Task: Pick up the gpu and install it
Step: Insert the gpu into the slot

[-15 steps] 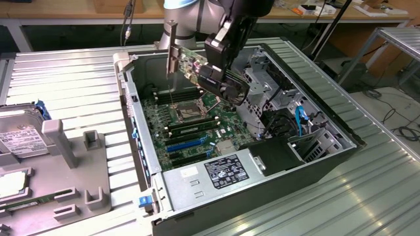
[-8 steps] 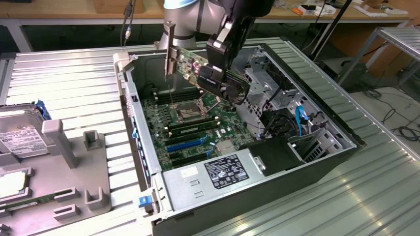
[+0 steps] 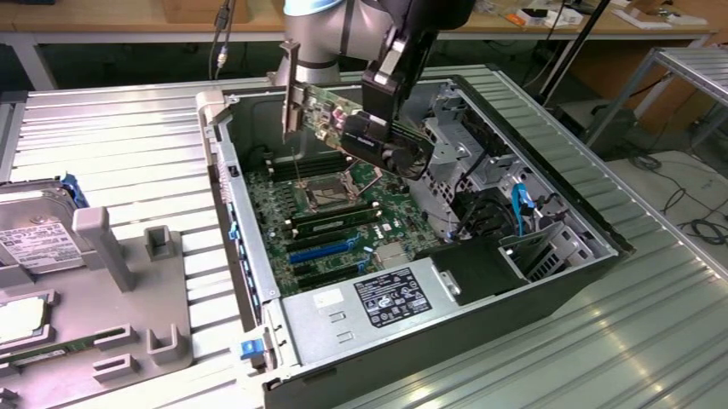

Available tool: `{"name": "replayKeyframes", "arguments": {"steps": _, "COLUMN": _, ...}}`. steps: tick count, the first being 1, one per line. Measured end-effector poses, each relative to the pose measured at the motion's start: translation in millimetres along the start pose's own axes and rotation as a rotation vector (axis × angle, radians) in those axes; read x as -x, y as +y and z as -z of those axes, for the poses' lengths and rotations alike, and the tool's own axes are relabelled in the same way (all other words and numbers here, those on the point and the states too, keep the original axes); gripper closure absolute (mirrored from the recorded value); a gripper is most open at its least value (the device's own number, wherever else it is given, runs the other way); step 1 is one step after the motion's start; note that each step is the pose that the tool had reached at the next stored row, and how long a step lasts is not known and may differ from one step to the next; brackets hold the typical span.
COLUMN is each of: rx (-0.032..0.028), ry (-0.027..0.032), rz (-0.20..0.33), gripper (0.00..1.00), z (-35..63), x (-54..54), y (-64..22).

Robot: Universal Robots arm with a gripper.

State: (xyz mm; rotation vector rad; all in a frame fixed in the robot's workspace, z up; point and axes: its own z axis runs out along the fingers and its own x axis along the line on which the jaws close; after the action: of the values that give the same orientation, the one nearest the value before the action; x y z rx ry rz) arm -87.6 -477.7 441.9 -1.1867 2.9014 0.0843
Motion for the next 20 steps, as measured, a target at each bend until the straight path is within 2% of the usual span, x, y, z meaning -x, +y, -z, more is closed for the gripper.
{"name": "replayKeyframes", "arguments": {"steps": 9, "rx": 0.0011, "ry": 0.0022, "rz": 0.045, "gripper": 0.73, "z": 0.0, "x": 0.0, "y": 0.0}}
{"name": "replayKeyframes", "arguments": {"steps": 20, "rx": 0.0032, "ry": 0.0061, "rz": 0.128, "gripper": 0.73, "z": 0.0, "x": 0.0, "y": 0.0}}
